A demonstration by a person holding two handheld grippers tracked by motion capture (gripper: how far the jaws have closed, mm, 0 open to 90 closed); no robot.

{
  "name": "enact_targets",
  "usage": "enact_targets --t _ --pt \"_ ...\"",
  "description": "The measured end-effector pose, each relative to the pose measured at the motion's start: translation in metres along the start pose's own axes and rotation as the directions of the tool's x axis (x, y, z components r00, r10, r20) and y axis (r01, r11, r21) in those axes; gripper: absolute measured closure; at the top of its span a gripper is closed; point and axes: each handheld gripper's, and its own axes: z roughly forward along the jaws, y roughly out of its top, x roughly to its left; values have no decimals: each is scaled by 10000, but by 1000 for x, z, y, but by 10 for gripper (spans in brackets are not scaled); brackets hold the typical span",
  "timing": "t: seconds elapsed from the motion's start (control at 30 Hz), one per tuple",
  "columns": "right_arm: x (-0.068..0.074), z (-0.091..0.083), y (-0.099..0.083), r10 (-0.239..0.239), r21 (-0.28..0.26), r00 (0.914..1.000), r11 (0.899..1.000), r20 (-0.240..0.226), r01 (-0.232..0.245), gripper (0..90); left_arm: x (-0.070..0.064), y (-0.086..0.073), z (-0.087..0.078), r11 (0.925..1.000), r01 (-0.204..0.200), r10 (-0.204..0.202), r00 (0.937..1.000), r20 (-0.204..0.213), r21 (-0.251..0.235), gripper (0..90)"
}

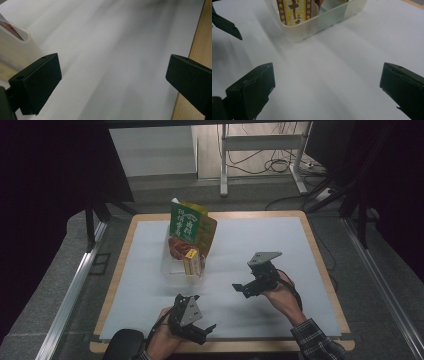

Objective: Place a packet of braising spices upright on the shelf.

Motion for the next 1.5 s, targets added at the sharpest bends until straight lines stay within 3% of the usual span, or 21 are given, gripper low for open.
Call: enact_targets --t 0.5,1.5 --pt "-1 -18 -6 138 -229 9997 9996 210 -133 0 0 0 0 10000 53 -54 10000 -23 -27 0" --pt "-2 -44 -29 481 -174 9969 9987 615 -471 0 5 -1 -2 9995 302 -303 9995 -122 -95 0"
